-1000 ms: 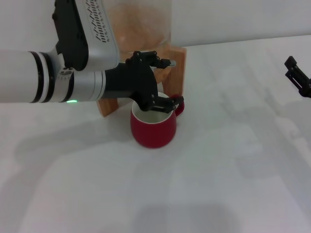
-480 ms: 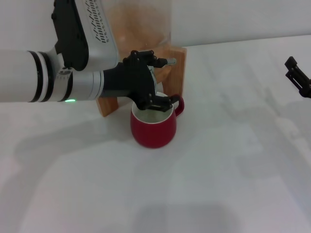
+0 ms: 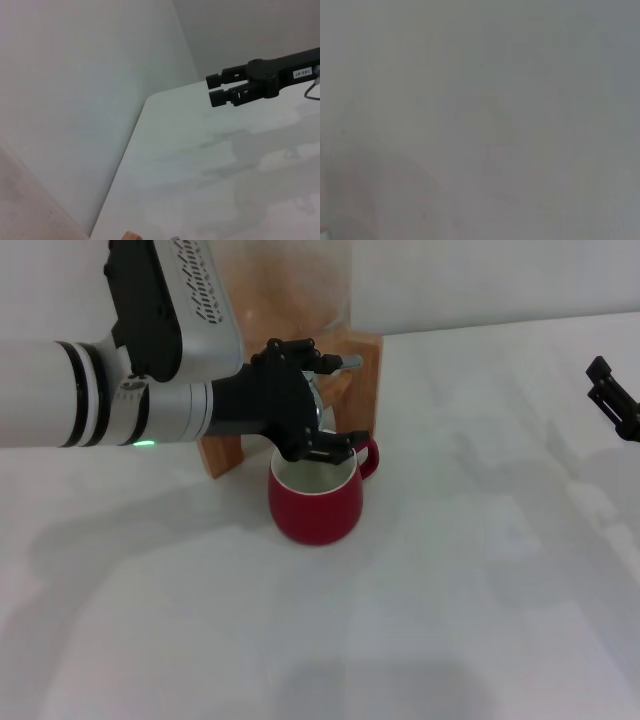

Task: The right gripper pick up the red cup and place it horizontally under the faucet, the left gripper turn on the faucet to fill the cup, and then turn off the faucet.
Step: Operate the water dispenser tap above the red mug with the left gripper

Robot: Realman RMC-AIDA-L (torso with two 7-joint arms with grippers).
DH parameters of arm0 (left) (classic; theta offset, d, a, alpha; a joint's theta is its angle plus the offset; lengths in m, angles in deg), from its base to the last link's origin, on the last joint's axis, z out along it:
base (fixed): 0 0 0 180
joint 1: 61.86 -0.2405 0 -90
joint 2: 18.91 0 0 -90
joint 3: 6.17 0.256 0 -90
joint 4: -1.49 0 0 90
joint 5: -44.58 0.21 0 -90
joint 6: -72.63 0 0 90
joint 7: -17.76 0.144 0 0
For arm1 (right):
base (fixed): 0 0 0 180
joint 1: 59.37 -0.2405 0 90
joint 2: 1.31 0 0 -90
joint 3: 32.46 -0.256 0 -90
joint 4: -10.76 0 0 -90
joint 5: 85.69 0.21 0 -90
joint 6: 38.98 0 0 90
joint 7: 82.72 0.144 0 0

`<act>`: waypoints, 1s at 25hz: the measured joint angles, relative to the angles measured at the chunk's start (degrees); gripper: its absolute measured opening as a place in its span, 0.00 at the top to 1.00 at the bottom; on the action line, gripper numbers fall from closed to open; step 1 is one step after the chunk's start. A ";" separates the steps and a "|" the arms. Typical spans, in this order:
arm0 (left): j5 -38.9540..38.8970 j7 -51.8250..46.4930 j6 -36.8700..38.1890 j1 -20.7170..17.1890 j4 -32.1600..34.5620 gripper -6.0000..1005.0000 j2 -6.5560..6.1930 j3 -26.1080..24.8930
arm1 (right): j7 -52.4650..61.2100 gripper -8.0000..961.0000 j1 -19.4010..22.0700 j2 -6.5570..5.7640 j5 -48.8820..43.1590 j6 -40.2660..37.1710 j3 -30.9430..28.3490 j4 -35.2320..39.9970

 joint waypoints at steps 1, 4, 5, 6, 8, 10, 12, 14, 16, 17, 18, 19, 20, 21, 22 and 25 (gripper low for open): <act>0.01 0.00 -0.05 0.00 0.00 0.13 0.00 0.00 | 0.00 0.12 0.00 0.00 0.00 0.00 0.00 0.00; 0.10 -0.02 -0.14 0.00 0.00 0.13 0.00 0.00 | 0.00 0.12 0.00 0.00 0.00 0.00 0.00 0.00; 0.12 -0.02 -0.15 0.00 0.00 0.13 0.00 0.00 | 0.00 0.12 0.00 0.00 0.00 0.00 0.00 0.00; 0.13 -0.01 -0.15 0.00 0.00 0.13 0.00 0.00 | 0.00 0.12 0.00 0.00 0.00 0.00 0.00 0.00; 0.14 0.01 -0.15 0.00 0.00 0.13 0.00 0.00 | 0.00 0.12 0.00 0.00 0.00 0.00 0.00 0.00; 0.15 0.02 -0.15 0.00 0.00 0.13 0.00 0.00 | 0.00 0.12 0.00 0.00 0.00 0.00 0.00 0.00; 0.15 0.00 -0.17 -0.01 0.00 0.13 0.01 0.01 | 0.00 0.12 0.00 0.00 0.00 0.01 0.00 0.00; 0.15 0.03 -0.35 -0.01 0.00 0.13 0.02 0.02 | 0.00 0.12 0.00 0.00 0.00 0.01 0.00 0.00; 0.15 0.13 -0.59 0.00 -0.13 0.13 0.07 0.02 | 0.00 0.12 0.00 0.00 0.00 0.01 0.00 0.00; 0.15 0.21 -0.75 0.05 -0.31 0.13 0.12 0.04 | 0.00 0.12 0.00 0.00 0.00 0.01 0.00 0.00; 0.14 0.26 -0.79 0.22 -0.61 0.13 0.15 0.07 | 0.00 0.12 0.00 0.00 0.00 0.01 0.00 0.00; 0.15 0.27 -0.81 0.39 -0.88 0.13 0.16 0.10 | 0.00 0.12 0.00 0.00 0.00 0.01 0.00 0.00; 0.15 0.28 -0.84 0.74 -1.35 0.13 0.19 0.13 | 0.00 0.12 0.00 0.00 -0.01 0.01 0.00 0.00; 0.15 0.28 -0.84 1.07 -1.77 0.13 0.18 0.16 | 0.00 0.12 0.00 0.00 0.00 0.01 0.00 0.00; 0.14 0.29 -0.84 1.47 -2.26 0.13 0.19 0.17 | 0.00 0.12 0.00 0.00 0.00 0.01 0.00 0.01; 0.15 0.29 -0.87 1.91 -2.69 0.13 0.18 0.28 | 0.00 0.12 0.00 0.00 0.01 0.01 0.00 0.00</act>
